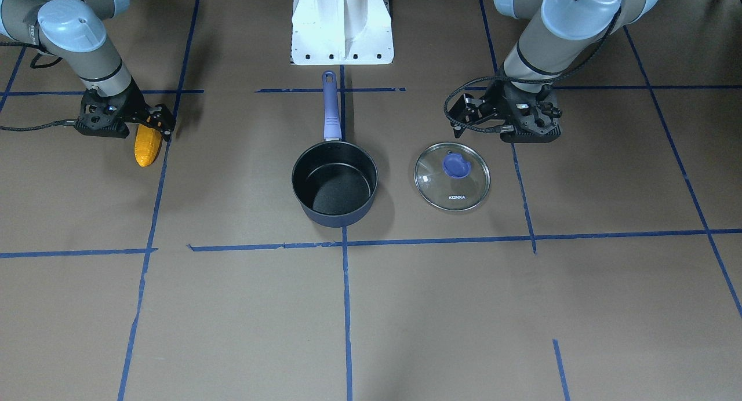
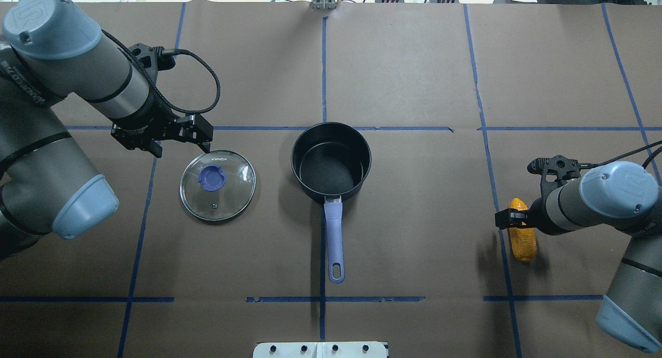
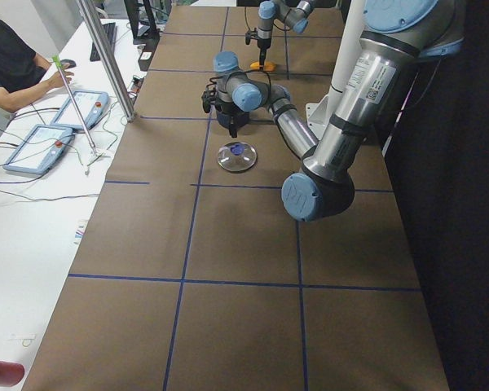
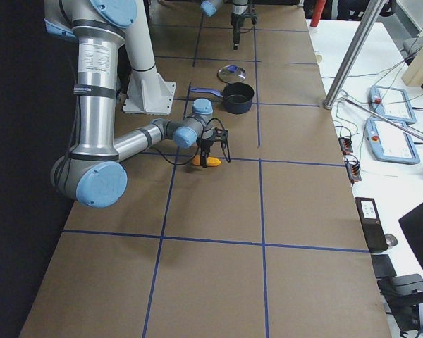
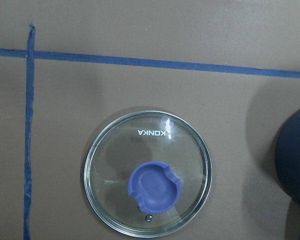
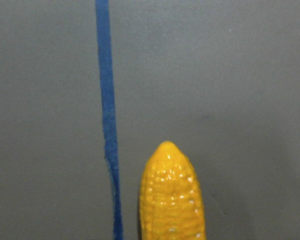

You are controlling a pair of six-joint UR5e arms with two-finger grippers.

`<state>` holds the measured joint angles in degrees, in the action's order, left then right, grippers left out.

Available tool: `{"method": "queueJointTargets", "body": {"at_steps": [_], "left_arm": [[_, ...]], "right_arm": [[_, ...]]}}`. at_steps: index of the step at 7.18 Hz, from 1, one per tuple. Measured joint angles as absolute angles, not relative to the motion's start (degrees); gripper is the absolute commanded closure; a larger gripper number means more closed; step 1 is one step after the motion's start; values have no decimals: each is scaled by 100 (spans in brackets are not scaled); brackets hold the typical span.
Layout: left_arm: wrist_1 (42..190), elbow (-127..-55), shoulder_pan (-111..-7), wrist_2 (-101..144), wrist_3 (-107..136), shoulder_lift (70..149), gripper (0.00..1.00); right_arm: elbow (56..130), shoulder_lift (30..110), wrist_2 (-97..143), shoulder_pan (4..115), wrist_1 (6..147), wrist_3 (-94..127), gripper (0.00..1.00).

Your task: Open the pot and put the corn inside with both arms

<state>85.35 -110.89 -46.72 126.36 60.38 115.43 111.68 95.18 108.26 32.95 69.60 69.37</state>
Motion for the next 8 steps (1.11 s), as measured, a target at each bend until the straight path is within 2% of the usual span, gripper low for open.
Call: {"method": "queueJointTargets", "body": {"at_steps": [1, 3, 4, 5, 8], "left_arm": [[8485, -11157, -4715, 12643, 6038, 11531, 0], [8343, -11268, -4838, 12653, 5999, 11500, 0], [8310, -11301, -4970, 12670, 5794, 11398, 0], [8296, -11321, -5176, 12771, 5442, 11240, 0], [7918, -11286, -6301, 13351, 3577, 10558, 0]], "right_arm": [[11148, 9519, 10829, 3270, 6961, 6976, 22], [11123, 9519, 10847, 3221, 6961, 7045, 66], [11121, 9521, 10852, 3210, 6961, 7053, 82], [11122, 9523, 10856, 3205, 6961, 7054, 89], [11217, 9525, 10851, 3215, 6965, 7049, 92]]}}
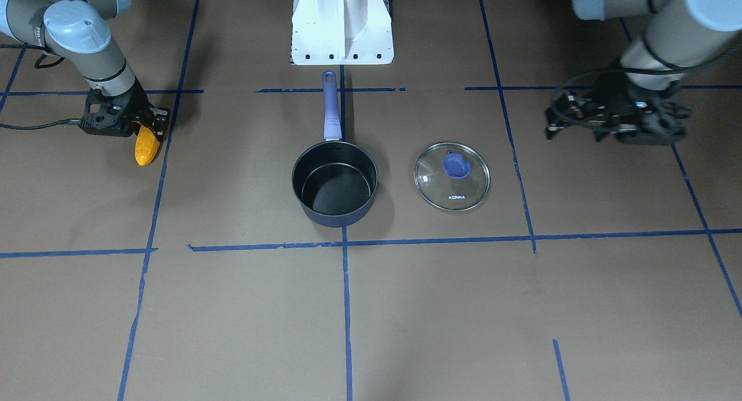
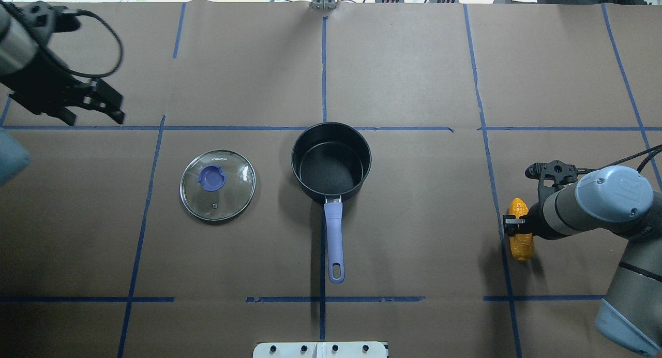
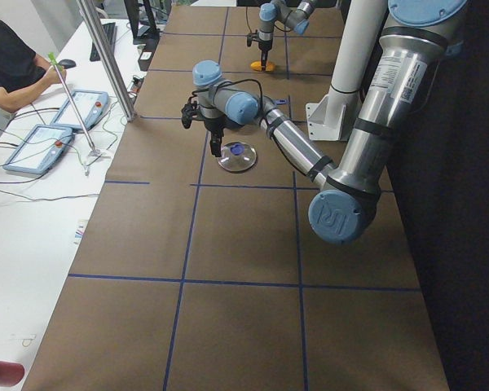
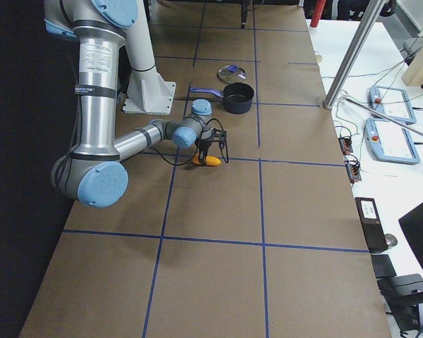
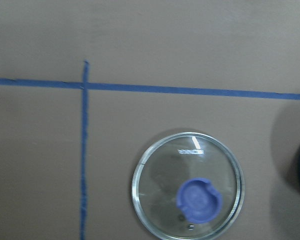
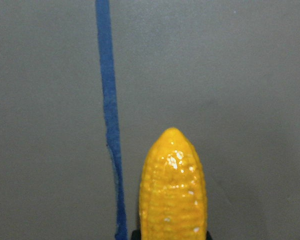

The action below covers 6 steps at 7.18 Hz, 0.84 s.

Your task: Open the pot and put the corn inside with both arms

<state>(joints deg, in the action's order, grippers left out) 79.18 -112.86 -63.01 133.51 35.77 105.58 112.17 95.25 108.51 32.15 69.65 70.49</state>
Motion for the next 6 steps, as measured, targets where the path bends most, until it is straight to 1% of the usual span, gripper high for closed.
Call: {"method": "queueJointTargets", "body": {"at_steps": [3, 5, 6], "left_arm": [[7655, -11129, -7209, 13386, 1606, 9852, 0], [7691, -10712, -7673, 13390, 417, 9568, 0], [7715, -10457, -7904, 13398, -126, 9504, 0]], "right_arm": [[11708, 9490, 10892, 3311, 7016, 7049, 93], [11948, 9306, 10916, 3397, 7032, 7049, 93], [11989, 9058, 10921, 3442, 7139, 7049, 93]]}}
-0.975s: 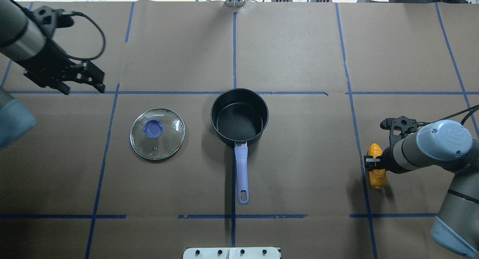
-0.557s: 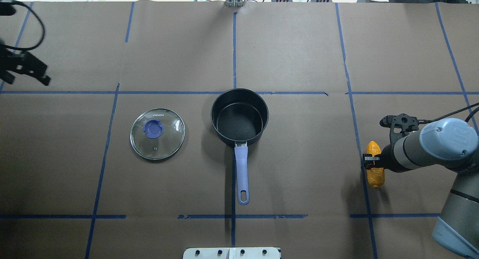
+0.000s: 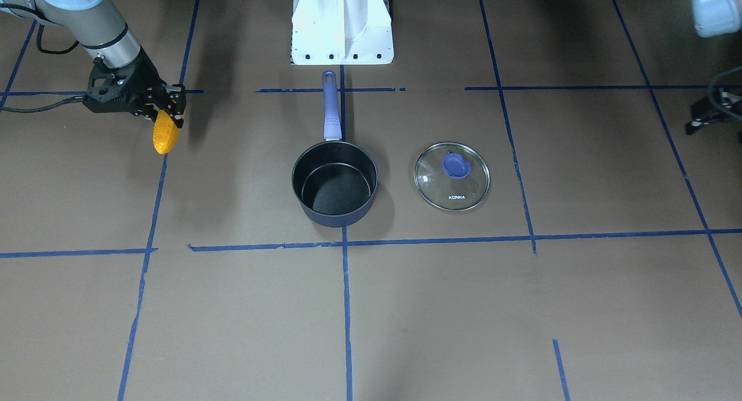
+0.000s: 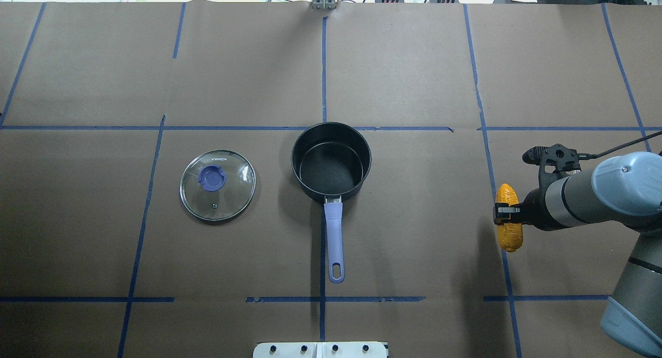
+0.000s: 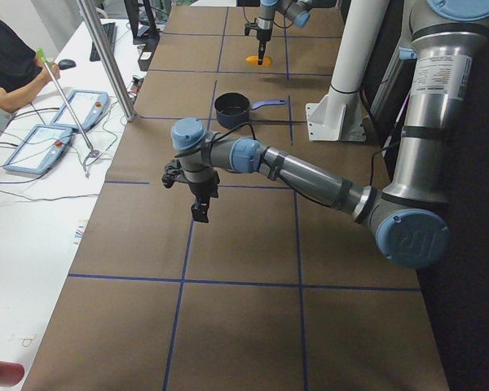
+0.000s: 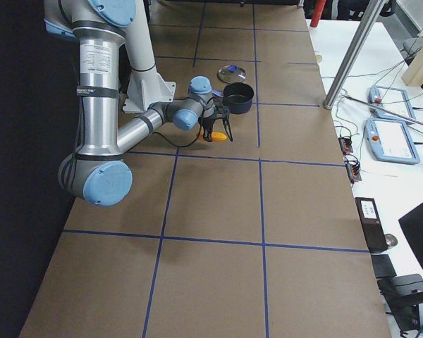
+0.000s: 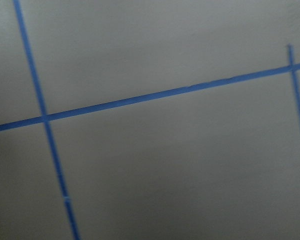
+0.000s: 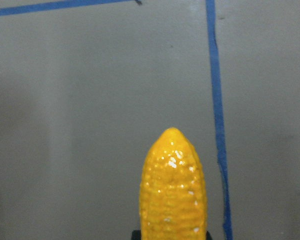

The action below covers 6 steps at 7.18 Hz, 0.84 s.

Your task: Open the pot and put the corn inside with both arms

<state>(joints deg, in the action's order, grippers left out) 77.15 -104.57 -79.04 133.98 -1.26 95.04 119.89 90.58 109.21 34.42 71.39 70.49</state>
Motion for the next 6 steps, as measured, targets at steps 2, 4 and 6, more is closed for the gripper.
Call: {"method": "queueJointTargets", "body": {"at_steps": [2, 4, 6], "left_arm": [[7790, -10049, -8266, 13405, -828, 9398, 0], [7870, -9915, -8366, 13411, -1015, 9334, 0], [7884, -9910, -8432, 13412, -1042, 9322, 0]], "right_arm": [[11984, 7972, 10913, 3464, 8151, 7049, 93], [11734, 6525, 10858, 3376, 9571, 7062, 93], [11010, 5522, 10761, 3329, 9910, 7081, 92]]}}
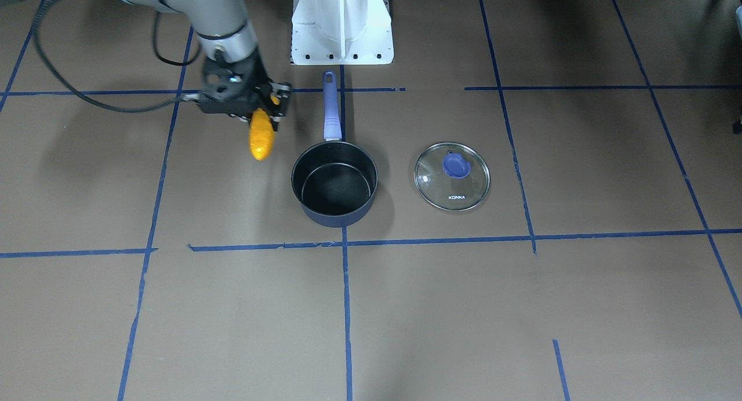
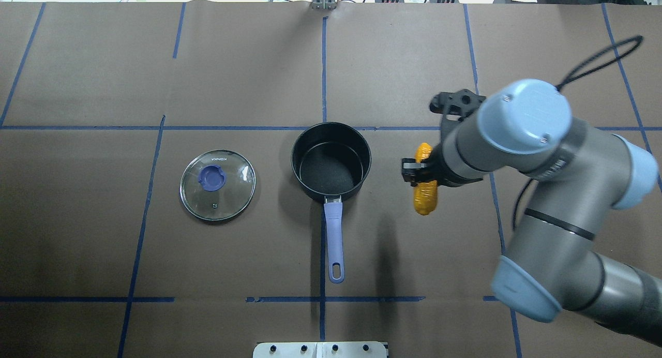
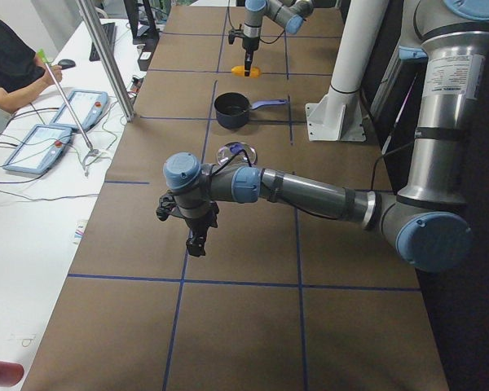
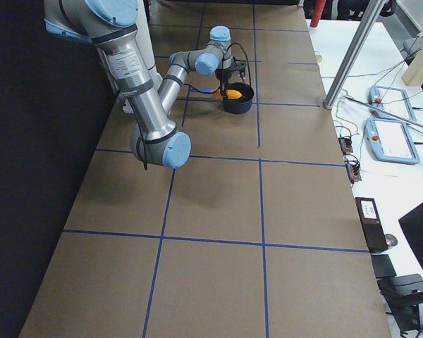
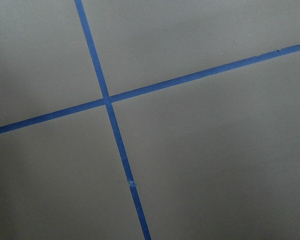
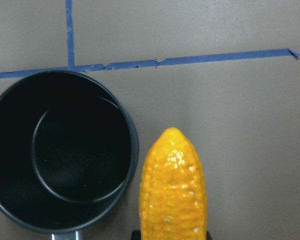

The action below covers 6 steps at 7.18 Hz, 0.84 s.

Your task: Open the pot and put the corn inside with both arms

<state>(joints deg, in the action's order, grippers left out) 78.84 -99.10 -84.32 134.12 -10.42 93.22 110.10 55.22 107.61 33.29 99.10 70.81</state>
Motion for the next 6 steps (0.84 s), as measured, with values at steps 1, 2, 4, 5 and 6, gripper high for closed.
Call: {"method": "queueJointTargets", "body": {"at_steps": [1, 2, 4, 5, 6], "left_arm": [[7889, -9925, -8466, 13412, -1045, 9319, 0], [7891, -9924, -8509, 13412, -1048, 9315, 0], [7914, -9942, -8572, 13412, -1075, 9235, 0], [7982, -9932, -8581, 13414, -1079, 9191, 0], [8058, -9918, -8584, 13416, -1079, 9152, 0]], "right_arm": [[10508, 5061, 10672, 3323, 9921, 7138, 92], [10047, 4722, 10627, 3304, 9824, 7264, 91], [9333, 4313, 10597, 3261, 9465, 7405, 46], [9175, 4227, 10593, 3257, 9389, 7422, 1], [9112, 4196, 10592, 3254, 9361, 7428, 1]]}}
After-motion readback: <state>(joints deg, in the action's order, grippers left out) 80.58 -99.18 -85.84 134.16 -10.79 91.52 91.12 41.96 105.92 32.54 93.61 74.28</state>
